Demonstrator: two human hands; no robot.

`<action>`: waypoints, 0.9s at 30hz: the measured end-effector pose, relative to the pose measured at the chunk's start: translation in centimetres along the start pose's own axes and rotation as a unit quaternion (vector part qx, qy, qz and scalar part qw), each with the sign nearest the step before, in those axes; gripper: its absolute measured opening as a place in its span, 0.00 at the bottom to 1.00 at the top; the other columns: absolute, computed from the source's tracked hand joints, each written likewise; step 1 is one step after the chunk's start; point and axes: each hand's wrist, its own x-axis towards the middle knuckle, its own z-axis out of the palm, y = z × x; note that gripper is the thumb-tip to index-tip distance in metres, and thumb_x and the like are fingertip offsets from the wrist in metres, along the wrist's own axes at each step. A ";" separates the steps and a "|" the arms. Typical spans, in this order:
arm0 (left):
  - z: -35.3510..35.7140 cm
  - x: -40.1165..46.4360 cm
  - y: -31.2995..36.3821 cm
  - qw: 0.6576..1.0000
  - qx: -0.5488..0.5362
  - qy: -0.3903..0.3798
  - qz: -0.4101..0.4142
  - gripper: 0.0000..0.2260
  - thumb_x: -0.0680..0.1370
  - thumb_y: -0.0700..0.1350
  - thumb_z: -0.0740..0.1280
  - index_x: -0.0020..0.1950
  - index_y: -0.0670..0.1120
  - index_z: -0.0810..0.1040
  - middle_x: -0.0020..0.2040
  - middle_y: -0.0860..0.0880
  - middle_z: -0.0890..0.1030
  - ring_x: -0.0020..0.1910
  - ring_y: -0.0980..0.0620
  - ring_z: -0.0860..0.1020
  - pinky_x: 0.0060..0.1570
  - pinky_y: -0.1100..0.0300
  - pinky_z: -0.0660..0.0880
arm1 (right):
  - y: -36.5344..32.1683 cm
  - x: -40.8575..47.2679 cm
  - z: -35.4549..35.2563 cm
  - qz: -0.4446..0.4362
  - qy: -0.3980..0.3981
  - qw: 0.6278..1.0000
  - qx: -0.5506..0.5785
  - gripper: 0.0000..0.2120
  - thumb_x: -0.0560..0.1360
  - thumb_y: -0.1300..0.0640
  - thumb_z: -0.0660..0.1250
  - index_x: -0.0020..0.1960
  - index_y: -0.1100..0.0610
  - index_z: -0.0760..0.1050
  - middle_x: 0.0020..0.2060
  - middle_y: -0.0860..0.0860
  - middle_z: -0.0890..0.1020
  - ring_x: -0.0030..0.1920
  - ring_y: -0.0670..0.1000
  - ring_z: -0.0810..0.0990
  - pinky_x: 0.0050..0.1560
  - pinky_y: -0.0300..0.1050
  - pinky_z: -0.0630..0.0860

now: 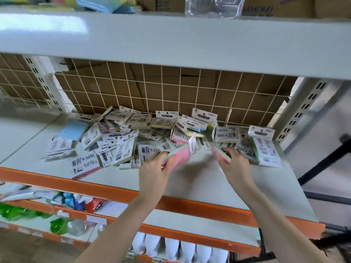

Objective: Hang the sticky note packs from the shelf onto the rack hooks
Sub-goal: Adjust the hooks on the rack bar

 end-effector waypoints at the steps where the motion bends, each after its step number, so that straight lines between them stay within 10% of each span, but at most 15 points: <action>1: 0.0 0.1 0.5 0.997 -0.059 -0.015 -0.046 0.16 0.77 0.52 0.63 0.31 0.47 0.69 0.27 0.52 0.70 0.27 0.53 0.71 0.28 0.59 0.67 | 0.3 -0.1 -0.1 0.018 -0.009 1.000 0.005 0.15 0.77 0.59 0.65 0.62 0.58 0.74 0.54 0.57 0.78 0.35 0.46 0.71 0.27 0.34 0.66; 5: 0.7 0.3 2.0 0.879 -0.366 -0.075 -0.296 0.11 0.78 0.45 0.67 0.35 0.47 0.76 0.27 0.57 0.77 0.30 0.63 0.77 0.29 0.65 0.76 | 0.7 -0.3 -1.0 0.061 -0.036 0.997 0.012 0.15 0.76 0.61 0.65 0.62 0.57 0.73 0.57 0.56 0.78 0.43 0.52 0.78 0.34 0.40 0.70; 8: 1.5 0.1 2.4 0.831 -0.424 -0.122 -0.339 0.03 0.77 0.43 0.68 0.44 0.45 0.79 0.36 0.51 0.82 0.37 0.56 0.80 0.39 0.55 0.82 | 0.9 -0.1 -2.1 0.088 -0.038 0.995 0.042 0.12 0.73 0.65 0.65 0.56 0.61 0.76 0.41 0.54 0.78 0.34 0.53 0.74 0.29 0.40 0.67; 11: 2.3 0.1 2.9 0.817 -0.424 -0.149 -0.360 0.06 0.77 0.40 0.67 0.54 0.42 0.75 0.47 0.45 0.80 0.44 0.49 0.80 0.43 0.51 0.82 | 1.1 -0.4 -3.6 0.110 -0.022 0.980 0.162 0.04 0.70 0.69 0.67 0.44 0.62 0.76 0.32 0.52 0.74 0.32 0.53 0.69 0.28 0.42 0.61; 16: 3.6 0.7 4.3 0.815 -0.412 -0.181 -0.366 0.07 0.78 0.34 0.63 0.51 0.44 0.69 0.48 0.42 0.73 0.48 0.45 0.76 0.40 0.54 0.80 | 0.2 -1.3 -6.2 0.122 -0.019 0.940 0.319 0.16 0.71 0.66 0.72 0.56 0.56 0.75 0.44 0.53 0.81 0.38 0.53 0.78 0.35 0.39 0.73; 27: 4.6 -0.1 10.8 0.792 -0.468 -0.310 -0.239 0.18 0.69 0.51 0.74 0.55 0.49 0.74 0.47 0.49 0.85 0.44 0.50 0.84 0.33 0.61 0.76 | 0.3 -2.7 -12.2 0.008 -0.165 0.976 0.140 0.11 0.70 0.57 0.75 0.47 0.46 0.76 0.46 0.42 0.79 0.35 0.38 0.79 0.36 0.31 0.75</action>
